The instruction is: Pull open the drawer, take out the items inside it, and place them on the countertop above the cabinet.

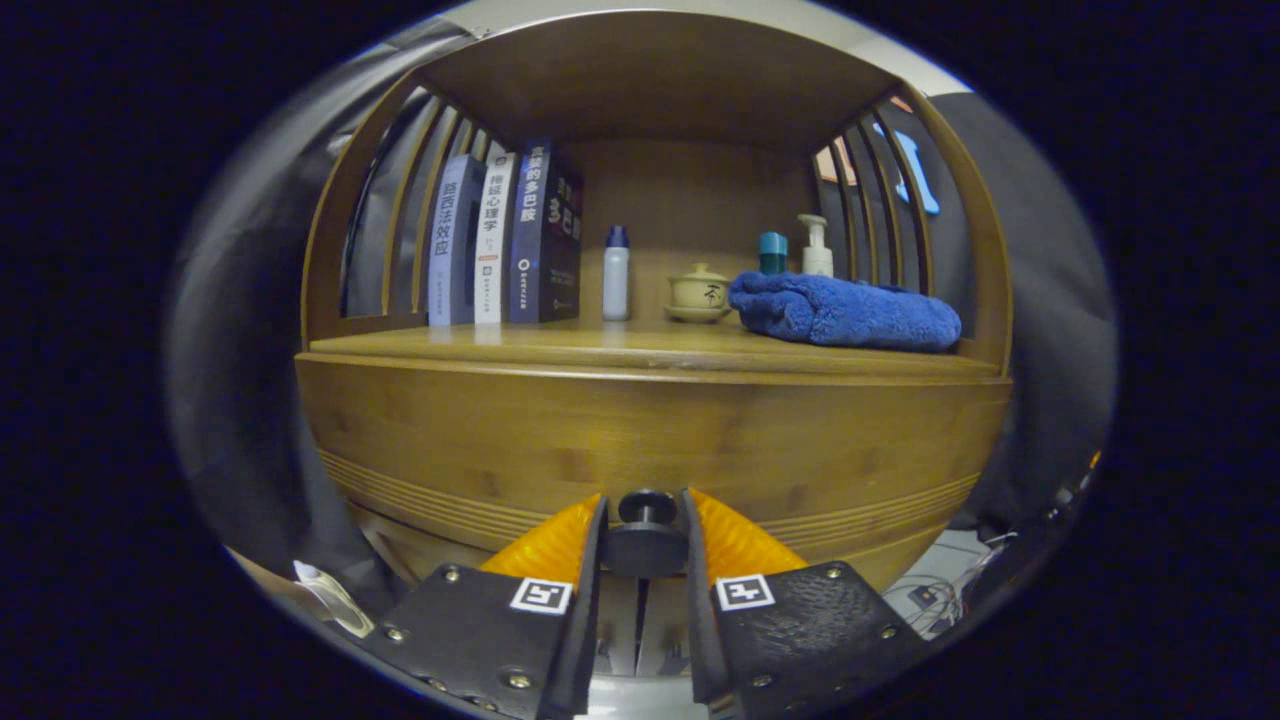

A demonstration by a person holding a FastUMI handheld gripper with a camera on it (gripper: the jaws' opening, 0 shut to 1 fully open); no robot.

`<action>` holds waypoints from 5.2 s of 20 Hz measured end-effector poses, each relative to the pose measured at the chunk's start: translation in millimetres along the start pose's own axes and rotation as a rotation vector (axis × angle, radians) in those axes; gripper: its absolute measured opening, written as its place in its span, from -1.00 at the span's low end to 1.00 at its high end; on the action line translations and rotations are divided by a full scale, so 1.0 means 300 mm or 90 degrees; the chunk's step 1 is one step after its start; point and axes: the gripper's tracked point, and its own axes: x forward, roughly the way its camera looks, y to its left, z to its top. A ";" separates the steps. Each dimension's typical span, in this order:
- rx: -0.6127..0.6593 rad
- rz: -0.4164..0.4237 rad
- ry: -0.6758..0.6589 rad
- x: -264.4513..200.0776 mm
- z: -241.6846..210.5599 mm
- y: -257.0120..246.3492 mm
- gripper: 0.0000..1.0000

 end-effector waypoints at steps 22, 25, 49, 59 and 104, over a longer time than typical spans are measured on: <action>-0.014 -0.005 0.071 -0.345 -0.073 -0.015 -0.37; -0.021 -0.003 0.075 -0.407 -0.087 -0.017 -0.37; -0.118 0.027 0.011 -0.644 -0.050 -0.004 -0.13; -0.073 0.020 -0.060 -0.672 0.196 -0.063 -0.18; -0.109 0.132 0.390 -0.110 -0.033 -0.025 -0.64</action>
